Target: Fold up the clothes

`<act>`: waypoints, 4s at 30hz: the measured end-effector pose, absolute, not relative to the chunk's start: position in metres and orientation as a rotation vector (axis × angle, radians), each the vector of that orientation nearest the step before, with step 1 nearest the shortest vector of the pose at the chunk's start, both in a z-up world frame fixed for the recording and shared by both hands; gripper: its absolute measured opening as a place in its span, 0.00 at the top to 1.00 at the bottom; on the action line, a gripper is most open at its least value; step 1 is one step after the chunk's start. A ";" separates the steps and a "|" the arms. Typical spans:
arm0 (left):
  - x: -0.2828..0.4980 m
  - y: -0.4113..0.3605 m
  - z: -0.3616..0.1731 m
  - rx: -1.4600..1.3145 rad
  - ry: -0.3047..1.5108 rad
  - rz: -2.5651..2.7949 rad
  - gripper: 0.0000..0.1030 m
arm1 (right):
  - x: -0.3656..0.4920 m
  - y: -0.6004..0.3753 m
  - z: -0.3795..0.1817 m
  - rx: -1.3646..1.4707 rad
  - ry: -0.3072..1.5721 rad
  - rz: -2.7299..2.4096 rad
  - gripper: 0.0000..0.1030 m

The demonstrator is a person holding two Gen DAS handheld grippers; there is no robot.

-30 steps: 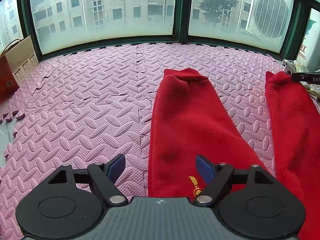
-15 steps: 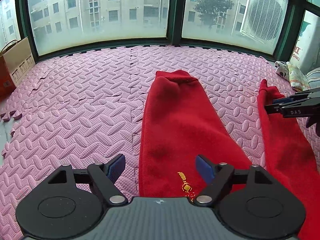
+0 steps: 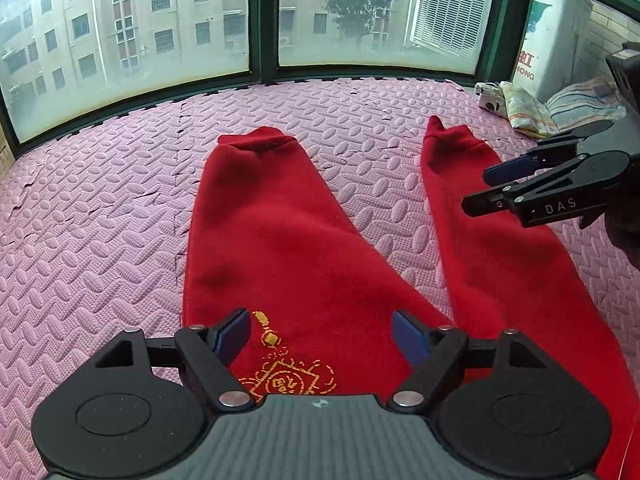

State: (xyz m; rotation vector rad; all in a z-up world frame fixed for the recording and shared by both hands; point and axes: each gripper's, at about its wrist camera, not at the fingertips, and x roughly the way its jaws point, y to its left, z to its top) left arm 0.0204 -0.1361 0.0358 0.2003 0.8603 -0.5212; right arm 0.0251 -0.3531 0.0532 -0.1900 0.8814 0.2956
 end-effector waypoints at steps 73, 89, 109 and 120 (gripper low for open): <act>-0.067 -0.066 0.030 0.236 0.828 -0.323 0.17 | -0.168 -0.272 0.037 -0.269 0.871 0.412 0.47; -0.097 -0.091 0.064 0.262 0.731 -0.445 0.16 | -0.173 -0.329 0.045 -0.072 0.855 0.277 0.48; -0.182 -0.219 0.049 0.527 0.701 -0.966 0.29 | -0.128 -0.412 0.051 0.192 0.831 0.096 0.53; -0.175 -0.242 0.030 0.574 0.699 -0.976 0.51 | -0.049 -0.438 0.046 0.228 0.821 0.029 0.56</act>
